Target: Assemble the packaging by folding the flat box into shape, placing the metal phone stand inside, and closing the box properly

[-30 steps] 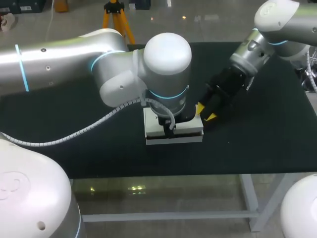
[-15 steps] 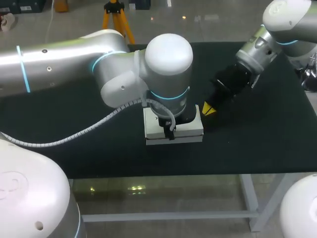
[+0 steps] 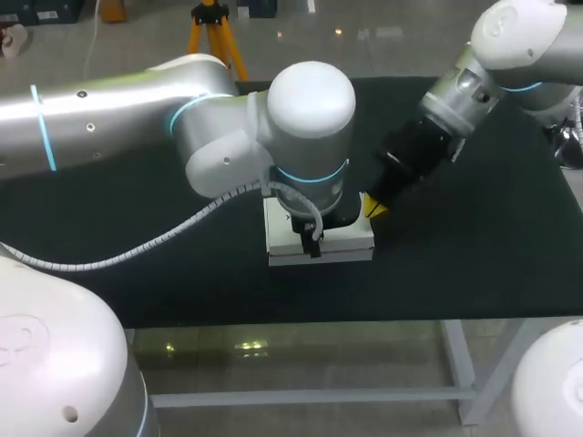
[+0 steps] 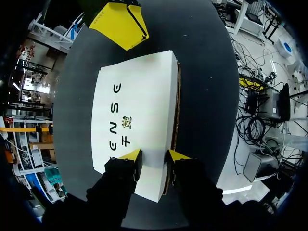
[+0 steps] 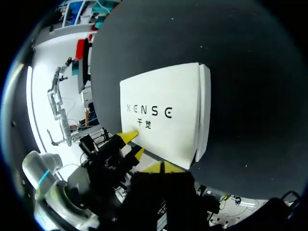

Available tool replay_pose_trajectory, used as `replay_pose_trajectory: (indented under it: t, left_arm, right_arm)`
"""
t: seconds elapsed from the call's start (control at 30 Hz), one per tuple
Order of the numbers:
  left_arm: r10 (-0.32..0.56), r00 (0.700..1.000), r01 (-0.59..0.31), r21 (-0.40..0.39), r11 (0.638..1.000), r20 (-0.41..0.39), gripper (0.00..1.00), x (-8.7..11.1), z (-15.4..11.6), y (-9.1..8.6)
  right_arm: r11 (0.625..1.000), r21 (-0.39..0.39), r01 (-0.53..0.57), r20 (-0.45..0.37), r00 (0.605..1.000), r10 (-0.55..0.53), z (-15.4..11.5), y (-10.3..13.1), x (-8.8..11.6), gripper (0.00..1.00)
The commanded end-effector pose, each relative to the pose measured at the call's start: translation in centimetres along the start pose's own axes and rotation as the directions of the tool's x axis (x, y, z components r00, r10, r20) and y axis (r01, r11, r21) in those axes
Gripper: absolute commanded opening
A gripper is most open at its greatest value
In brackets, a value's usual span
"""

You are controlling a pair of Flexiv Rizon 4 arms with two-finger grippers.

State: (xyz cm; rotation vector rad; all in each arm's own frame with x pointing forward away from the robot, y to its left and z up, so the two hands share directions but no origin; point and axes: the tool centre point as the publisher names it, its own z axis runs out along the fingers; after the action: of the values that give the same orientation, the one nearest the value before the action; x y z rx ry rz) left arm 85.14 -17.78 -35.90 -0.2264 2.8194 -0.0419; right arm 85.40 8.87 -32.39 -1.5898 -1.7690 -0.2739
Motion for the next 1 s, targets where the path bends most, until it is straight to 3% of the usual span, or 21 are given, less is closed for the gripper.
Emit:
replay_pose_trajectory:
  t: [0.03, 0.57, 1.0]
  left_arm:
    - [0.000, 1.000, 0.000, -0.005, 1.000, 0.004, 0.36, 0.0, 0.1, -0.2]
    - [0.001, 1.000, -0.001, -0.003, 1.000, 0.001, 0.36, 0.0, 0.3, -0.3]
    - [0.002, 1.000, -0.002, -0.007, 1.000, 0.003, 0.38, 0.1, 0.2, -0.3]
  right_arm:
    - [1.000, -0.026, 0.006, 0.010, 1.000, -0.006, 1.1, -0.3, 0.0, 0.00]
    - [1.000, -0.010, -0.023, -0.015, 1.000, 0.023, 2.6, -0.3, -2.2, 0.00]
    - [0.999, -0.014, -0.037, -0.026, 0.999, 0.036, 2.5, 0.3, -2.6, 0.00]
